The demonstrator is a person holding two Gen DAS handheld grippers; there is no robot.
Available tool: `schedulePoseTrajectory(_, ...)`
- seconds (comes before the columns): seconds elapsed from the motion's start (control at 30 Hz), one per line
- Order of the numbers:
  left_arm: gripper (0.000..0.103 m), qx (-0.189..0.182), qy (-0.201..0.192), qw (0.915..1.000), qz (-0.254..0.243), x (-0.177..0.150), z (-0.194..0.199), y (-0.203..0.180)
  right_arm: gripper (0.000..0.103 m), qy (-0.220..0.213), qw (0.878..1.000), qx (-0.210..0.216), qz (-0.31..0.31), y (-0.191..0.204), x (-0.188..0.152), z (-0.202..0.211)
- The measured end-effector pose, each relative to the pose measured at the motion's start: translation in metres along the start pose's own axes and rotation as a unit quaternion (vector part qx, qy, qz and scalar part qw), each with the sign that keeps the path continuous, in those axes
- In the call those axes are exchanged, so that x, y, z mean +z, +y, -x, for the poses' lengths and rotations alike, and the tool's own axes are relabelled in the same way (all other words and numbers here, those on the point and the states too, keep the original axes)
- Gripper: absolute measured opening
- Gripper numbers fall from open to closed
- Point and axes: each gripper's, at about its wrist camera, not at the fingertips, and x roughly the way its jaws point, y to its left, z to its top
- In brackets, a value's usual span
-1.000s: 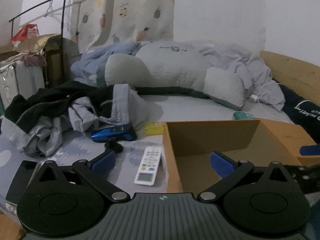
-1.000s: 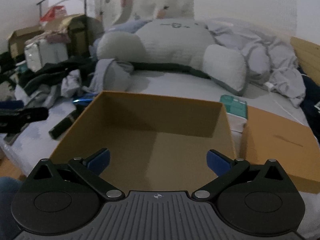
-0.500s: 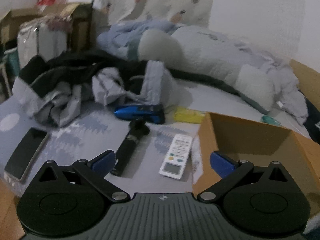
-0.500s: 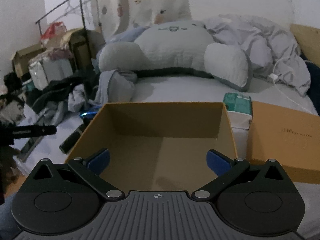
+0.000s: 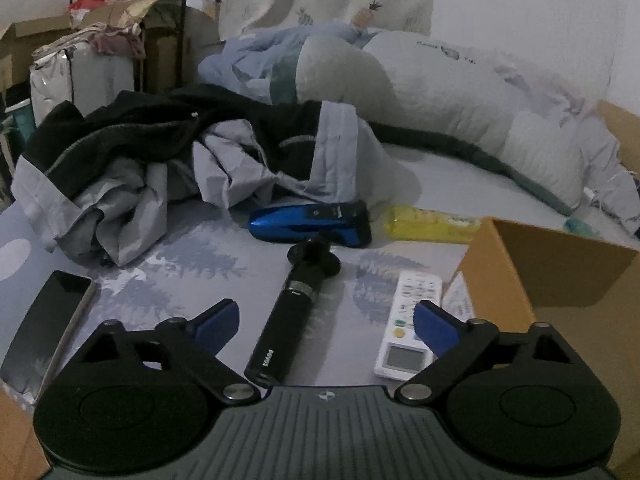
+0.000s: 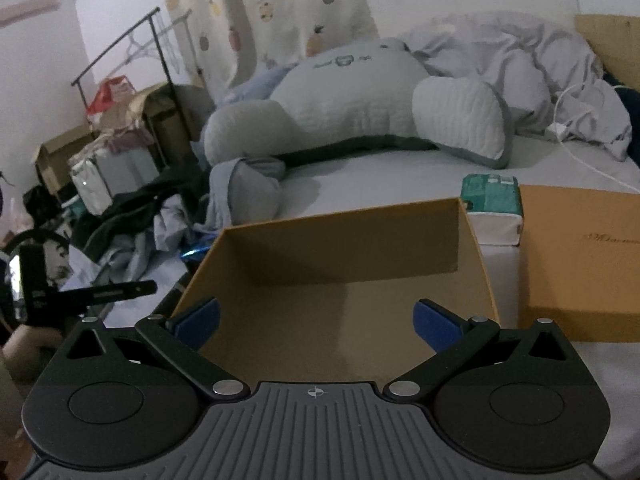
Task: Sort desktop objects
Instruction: 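Close the left gripper on the black stick and lift it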
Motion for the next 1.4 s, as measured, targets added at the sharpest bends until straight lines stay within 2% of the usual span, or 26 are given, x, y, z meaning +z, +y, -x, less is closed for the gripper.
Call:
schedulePoseTrajectory(0.4, 0.089, -0.001, 0.026, 0.9990, -0.036, 0.001, -0.053, 0.006, 0.103, 0.015, 1.000, 0.013, -0.009, 0.001, 0.000, -0.018)
schedulePoseTrajectory(0.47, 0.085, 0.000, 0.033, 0.9987, -0.039, 0.000, -0.061, 0.007, 0.103, 0.019, 1.000, 0.016, -0.008, 0.002, -0.001, -0.022)
schedulePoseTrajectory(0.57, 0.083, 0.002, 0.043, 0.9981, -0.044, -0.002, -0.073, 0.009, 0.103, 0.023, 1.000, 0.019, -0.004, 0.002, -0.002, -0.025)
schedulePoseTrajectory(0.93, 0.071, 0.006, 0.053, 0.9979, -0.036, -0.005, -0.097, 0.017, 0.103, 0.041, 0.999, 0.005, -0.020, -0.008, -0.005, -0.033)
schedulePoseTrajectory(1.1, 0.062, 0.011, 0.047, 0.9981, -0.038, -0.003, -0.099, 0.018, 0.103, 0.044, 0.999, 0.004, -0.024, -0.009, -0.006, -0.036)
schedulePoseTrajectory(1.27, 0.044, 0.015, 0.048, 0.9977, -0.045, -0.004, -0.095, 0.020, 0.103, 0.048, 0.999, 0.000, -0.025, -0.010, -0.005, -0.038)
schedulePoseTrajectory(1.4, 0.038, 0.020, 0.052, 0.9970, -0.053, -0.003, -0.098, 0.016, 0.103, 0.049, 0.998, -0.004, -0.026, -0.009, -0.005, -0.038)
